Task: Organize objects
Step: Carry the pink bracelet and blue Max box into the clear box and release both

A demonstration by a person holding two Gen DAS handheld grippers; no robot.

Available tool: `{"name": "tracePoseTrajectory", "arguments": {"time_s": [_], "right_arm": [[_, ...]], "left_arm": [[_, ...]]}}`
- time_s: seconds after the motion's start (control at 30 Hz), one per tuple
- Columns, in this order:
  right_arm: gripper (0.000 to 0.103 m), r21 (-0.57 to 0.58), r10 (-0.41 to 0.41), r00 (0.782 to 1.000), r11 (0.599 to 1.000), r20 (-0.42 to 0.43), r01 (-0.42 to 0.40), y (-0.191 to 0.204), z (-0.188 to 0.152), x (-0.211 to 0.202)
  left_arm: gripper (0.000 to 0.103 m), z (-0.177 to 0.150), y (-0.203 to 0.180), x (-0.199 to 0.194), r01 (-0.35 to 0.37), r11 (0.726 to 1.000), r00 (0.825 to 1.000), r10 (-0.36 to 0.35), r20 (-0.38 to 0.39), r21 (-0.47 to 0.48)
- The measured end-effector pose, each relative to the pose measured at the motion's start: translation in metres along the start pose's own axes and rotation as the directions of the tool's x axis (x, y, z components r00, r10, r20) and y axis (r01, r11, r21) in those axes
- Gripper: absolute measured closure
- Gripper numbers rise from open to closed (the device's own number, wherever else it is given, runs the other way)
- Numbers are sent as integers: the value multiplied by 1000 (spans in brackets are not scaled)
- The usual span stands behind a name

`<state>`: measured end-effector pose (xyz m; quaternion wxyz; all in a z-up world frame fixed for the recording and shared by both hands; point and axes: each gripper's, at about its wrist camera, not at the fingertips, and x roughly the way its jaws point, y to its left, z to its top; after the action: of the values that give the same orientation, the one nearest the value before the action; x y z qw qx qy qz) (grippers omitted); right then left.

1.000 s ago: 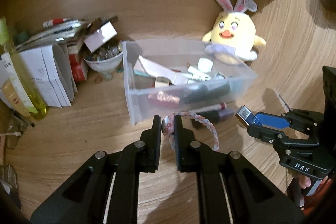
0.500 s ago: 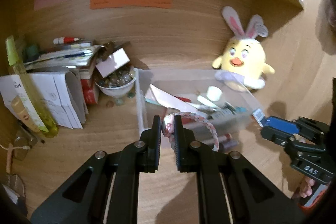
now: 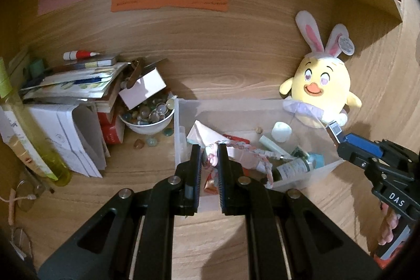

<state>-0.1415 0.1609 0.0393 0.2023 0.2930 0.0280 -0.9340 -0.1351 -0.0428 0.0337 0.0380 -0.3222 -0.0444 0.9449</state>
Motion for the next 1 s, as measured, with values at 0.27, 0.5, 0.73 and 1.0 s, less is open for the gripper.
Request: {"name": "tracePoseTrajectory", "arguments": {"time_s": [0.27, 0.5, 0.73, 1.0], "right_arm": [[77, -19, 6, 1000, 1000, -7, -6, -4, 13, 18], [77, -24, 16, 998, 1000, -59, -18, -5, 12, 46], [77, -5, 10, 992, 1000, -127, -10, -13, 1, 70], [77, -17, -5, 987, 1000, -162, 2, -12, -5, 82]], "left_arm": [[92, 12, -11, 19, 2, 1000, 1000, -2, -19, -4], [92, 11, -14, 39, 4, 1000, 998, -3, -61, 6], [92, 4, -13, 62, -4, 1000, 995, 4, -99, 1], [92, -1, -16, 74, -35, 999, 992, 38, -118, 23]]}}
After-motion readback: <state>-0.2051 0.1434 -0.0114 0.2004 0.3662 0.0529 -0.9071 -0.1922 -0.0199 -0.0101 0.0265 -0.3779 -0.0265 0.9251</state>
